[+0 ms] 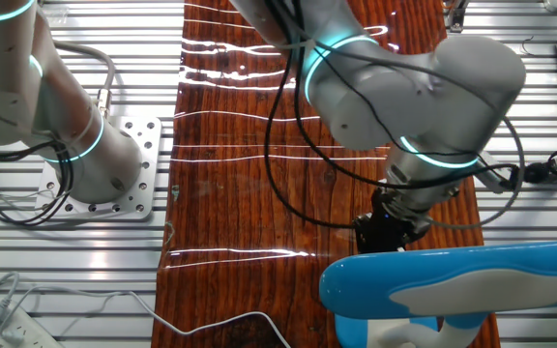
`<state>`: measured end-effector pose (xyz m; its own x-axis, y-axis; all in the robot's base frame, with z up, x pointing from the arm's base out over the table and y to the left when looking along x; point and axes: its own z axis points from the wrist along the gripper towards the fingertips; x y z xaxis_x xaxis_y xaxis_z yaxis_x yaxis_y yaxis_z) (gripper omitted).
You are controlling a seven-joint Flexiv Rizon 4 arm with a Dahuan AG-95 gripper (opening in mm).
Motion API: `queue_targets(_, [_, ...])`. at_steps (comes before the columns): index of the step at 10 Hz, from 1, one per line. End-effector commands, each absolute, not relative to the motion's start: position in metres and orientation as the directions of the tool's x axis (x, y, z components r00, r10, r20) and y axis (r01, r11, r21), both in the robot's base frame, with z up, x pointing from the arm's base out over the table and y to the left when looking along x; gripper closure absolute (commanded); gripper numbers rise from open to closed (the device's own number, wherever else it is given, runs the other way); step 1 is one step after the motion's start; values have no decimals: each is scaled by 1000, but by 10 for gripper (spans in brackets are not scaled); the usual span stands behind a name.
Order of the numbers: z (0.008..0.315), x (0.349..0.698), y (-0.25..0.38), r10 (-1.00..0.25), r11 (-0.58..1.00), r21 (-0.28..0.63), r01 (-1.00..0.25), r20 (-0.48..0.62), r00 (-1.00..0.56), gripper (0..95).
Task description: Turn on the desk lamp by pressing the button
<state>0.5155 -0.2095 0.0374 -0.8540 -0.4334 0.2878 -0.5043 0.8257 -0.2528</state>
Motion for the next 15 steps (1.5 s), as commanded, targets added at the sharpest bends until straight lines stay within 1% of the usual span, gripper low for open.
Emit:
queue_targets(1, [19,512,-216,-446,806,-266,-529,315,-838,950])
queue_targets(2, [19,512,-216,-445,800,-274,-534,325,-834,950])
queue_targets(6, [16,513,-217,-443,817,-253,-518,299,-845,950])
queue_targets(9, [16,513,-217,-440,816,-254,-519,309,-843,950])
queue_targets(10, [18,513,-217,-469,786,-273,-555,320,-823,950])
queue_targets(15, [27,512,-214,-435,818,-252,-516,316,-843,950])
